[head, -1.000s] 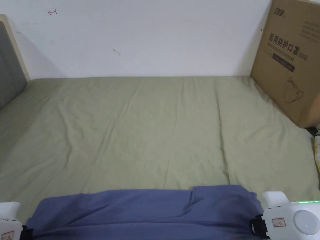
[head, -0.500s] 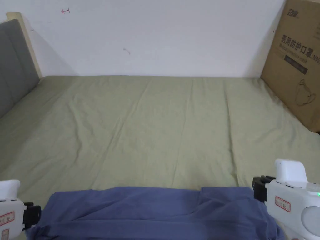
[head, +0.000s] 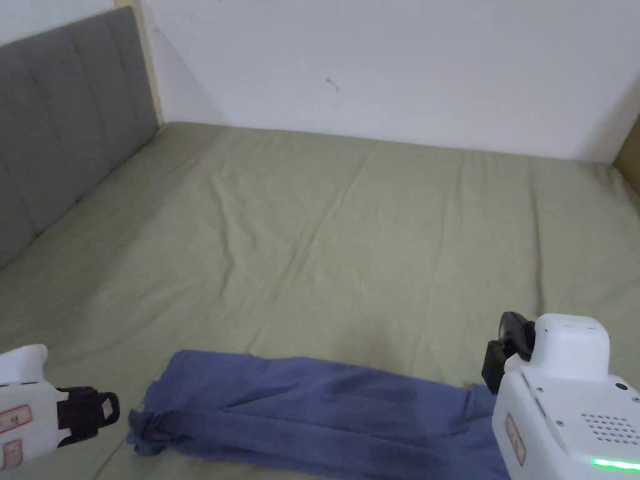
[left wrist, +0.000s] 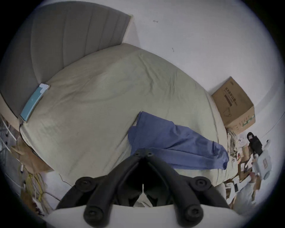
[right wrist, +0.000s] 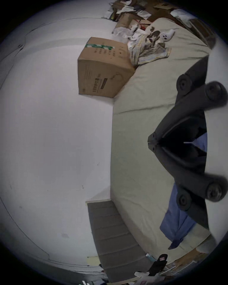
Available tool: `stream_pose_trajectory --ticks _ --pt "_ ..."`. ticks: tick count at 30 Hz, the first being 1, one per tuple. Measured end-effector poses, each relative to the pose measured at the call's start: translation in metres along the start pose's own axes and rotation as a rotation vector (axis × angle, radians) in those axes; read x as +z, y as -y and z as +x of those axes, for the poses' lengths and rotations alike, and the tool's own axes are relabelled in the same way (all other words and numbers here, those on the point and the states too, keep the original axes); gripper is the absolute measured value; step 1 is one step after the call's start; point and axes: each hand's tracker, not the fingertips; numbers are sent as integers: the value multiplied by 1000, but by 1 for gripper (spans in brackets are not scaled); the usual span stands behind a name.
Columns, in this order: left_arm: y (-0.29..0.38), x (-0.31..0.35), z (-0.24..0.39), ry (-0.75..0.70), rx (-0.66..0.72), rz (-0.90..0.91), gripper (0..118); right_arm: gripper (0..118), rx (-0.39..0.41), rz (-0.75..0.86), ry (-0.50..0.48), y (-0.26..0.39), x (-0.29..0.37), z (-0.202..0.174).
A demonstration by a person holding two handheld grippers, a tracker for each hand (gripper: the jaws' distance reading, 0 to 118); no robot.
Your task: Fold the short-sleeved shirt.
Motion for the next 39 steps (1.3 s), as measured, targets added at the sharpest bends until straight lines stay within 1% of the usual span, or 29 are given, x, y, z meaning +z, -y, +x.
stream_pose_trajectory --ticks 2,3,5,6,7,8,10,11,13,14,15,16,18,20,21,22,23,24,25,26,27,28,30,31,34,37,39 --pt "-1 -4 -16 74 66 -6 0 0 59 0 4 0 -3 -15" --pt "-3 -7 -24 128 100 -14 0 0 74 11 3 0 -3 -22" --pt "-5 -12 -41 281 187 -31 2 0 110 2 -29 -2 -5 -32" --pt "-7 -17 -48 329 214 -35 11 0 139 -1 -42 -3 -6 -38" --pt "-8 -22 -53 329 228 -29 35 0 170 -5 -42 -3 -7 -43" --pt "-10 -30 -56 307 214 -28 52 0 184 -5 -39 -3 -10 -46" --pt "-15 -47 -61 299 210 -50 82 0 175 -6 -44 -5 -14 -49" --pt "-17 -58 -64 303 210 -79 93 0 159 -3 -51 -6 -15 -51" --pt "-19 -79 -67 356 222 -144 107 0 137 -12 -62 -7 -18 -52" --pt "-19 -90 -70 393 246 -170 111 0 138 -14 -61 -7 -20 -54" --pt "-19 -101 -72 425 269 -197 111 0 151 -12 -56 -6 -21 -57" --pt "-19 -110 -72 436 304 -209 111 0 174 -10 -47 -5 -22 -59" --pt "-17 -129 -77 451 341 -222 111 0 180 -13 -42 -3 -24 -60" --pt "-19 -134 -80 584 417 -184 111 0 161 -33 -39 -2 -26 -59" --pt "-19 -140 -82 622 469 -194 109 0 157 -38 -32 0 -27 -58" --pt "-17 -147 -81 646 510 -207 95 0 160 -43 -22 2 -29 -59" --pt "-15 -154 -80 635 488 -204 66 0 164 -53 -17 3 -31 -59" --pt "-15 -157 -78 614 471 -201 20 0 161 -61 -20 4 -32 -59" --pt "-13 -164 -75 508 445 -248 6 0 155 -70 -24 5 -32 -59" --pt "-12 -174 -67 382 409 -303 5 0 153 -75 -27 5 -33 -59" --pt "-11 -178 -73 428 435 -305 5 0 154 -77 -27 5 -33 -59" --pt "-15 -172 -76 561 498 -260 5 0 157 -78 -26 5 -33 -59" --pt "-21 -164 -74 478 473 -224 5 0 160 -74 -22 5 -32 -57" --pt "-23 -163 -74 464 443 -243 5 0 155 -78 -20 6 -33 -56" --pt "-26 -150 -72 465 446 -249 5 0 123 -104 -21 7 -36 -50" --pt "-31 -138 -68 422 390 -232 5 0 107 -114 -18 9 -33 -44" --pt "-37 -129 -72 391 382 -218 5 0 84 -110 -20 8 -31 -39"
